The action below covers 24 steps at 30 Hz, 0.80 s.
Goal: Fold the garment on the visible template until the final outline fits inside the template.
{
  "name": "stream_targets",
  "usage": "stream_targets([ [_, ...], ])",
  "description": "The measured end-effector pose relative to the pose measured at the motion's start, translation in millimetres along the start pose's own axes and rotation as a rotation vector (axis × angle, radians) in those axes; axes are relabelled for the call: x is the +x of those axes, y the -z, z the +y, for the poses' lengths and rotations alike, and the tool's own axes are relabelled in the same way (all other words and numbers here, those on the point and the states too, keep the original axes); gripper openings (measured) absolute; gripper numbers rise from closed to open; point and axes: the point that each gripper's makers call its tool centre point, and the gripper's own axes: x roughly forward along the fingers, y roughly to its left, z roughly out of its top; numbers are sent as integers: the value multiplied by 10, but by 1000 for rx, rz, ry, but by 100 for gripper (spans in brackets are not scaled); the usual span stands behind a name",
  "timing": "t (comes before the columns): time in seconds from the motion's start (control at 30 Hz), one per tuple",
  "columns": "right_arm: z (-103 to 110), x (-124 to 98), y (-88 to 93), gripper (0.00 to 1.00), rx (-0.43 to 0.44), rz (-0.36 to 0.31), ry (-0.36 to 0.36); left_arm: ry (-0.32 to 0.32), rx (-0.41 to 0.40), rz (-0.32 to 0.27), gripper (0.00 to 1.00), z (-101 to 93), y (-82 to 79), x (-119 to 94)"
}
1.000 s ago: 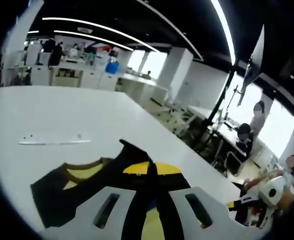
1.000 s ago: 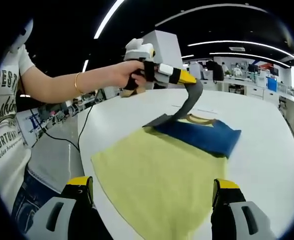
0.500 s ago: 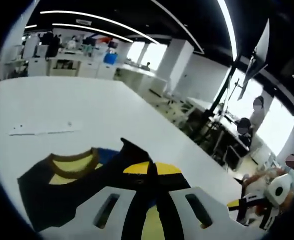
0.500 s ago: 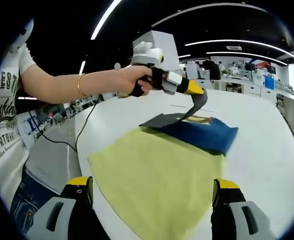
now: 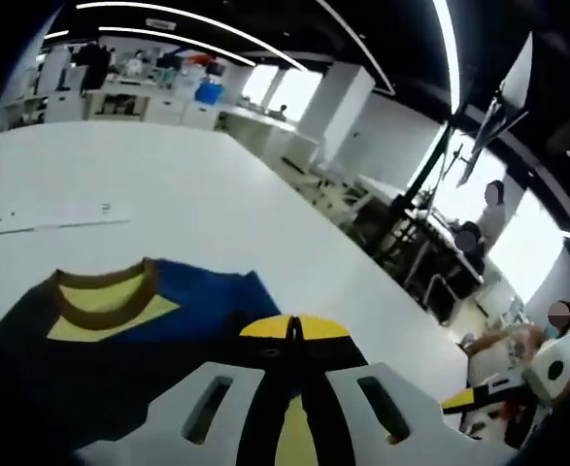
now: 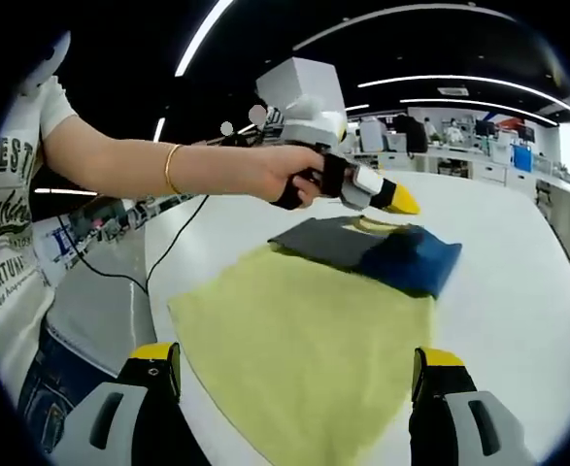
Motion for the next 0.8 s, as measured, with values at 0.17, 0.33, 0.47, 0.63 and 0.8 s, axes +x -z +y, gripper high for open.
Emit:
stream_targets([
  [0.17,-8,0,-4,99,4,-6,6,-5,34,24,0,21,86,14],
  [0.33,-4,5,15,99,6,-2,4,22,109,-1,8,-7,12,-51],
  [0.47,14,16,18,99,5,3,-4,33,150,-16,23,-21,-43,-131],
  [0.63,37,30,2,99,-2,6,-16,50,181,-48,41,-49,-108,-272],
  [0.8,47,41,-20,99,-14,12,-26,58,202,-75,56,-84,-132,-445],
])
